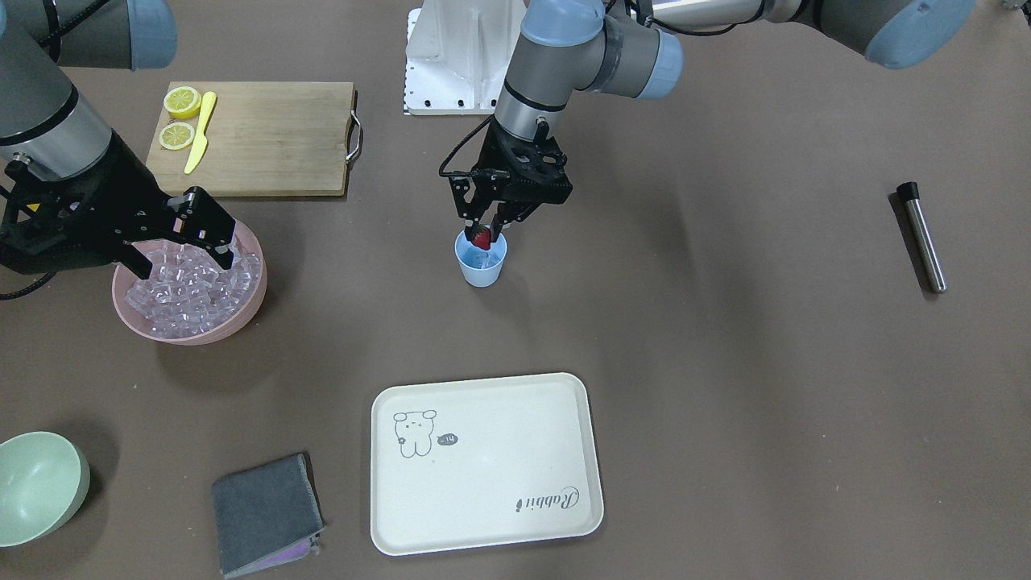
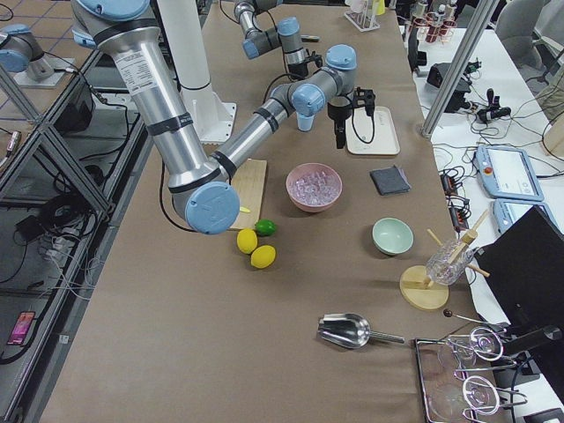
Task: Mash ice and strawberries in cup
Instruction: 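Carry the strawberry with the left gripper over the blue cup, then open the left gripper to drop the strawberry into the cup, then withdraw the left gripper from the cup toward the table edge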
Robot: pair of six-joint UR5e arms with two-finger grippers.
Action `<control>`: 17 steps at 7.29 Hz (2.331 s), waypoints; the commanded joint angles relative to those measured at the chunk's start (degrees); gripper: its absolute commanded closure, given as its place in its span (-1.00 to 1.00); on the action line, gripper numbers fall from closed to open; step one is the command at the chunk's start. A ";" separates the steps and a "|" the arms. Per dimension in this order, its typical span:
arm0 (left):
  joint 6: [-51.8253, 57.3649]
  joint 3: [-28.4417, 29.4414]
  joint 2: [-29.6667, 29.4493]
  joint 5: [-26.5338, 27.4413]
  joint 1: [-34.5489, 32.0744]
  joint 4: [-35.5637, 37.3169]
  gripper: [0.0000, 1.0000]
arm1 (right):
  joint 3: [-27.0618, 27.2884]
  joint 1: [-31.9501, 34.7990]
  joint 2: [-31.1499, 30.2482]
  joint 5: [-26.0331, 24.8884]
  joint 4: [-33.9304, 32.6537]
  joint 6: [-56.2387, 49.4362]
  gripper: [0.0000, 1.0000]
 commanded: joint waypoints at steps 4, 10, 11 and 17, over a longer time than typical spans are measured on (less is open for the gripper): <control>0.51 -5.85 0.65 0.70 -0.38 7.55 -0.96 | -1.77 4.63 -2.59 -4.25 0.93 -3.40 -1.00; 13.03 -20.80 16.60 -7.60 -11.07 10.85 -0.96 | -11.18 18.01 -8.82 -1.52 1.72 -25.49 -1.00; 17.17 -21.61 20.12 -13.57 -16.68 10.85 -0.96 | -10.84 20.90 -11.10 -1.08 1.37 -25.67 -1.00; 65.55 -0.92 37.38 -28.57 -47.22 4.73 -0.96 | -19.01 29.63 -15.43 3.93 0.31 -41.31 -1.00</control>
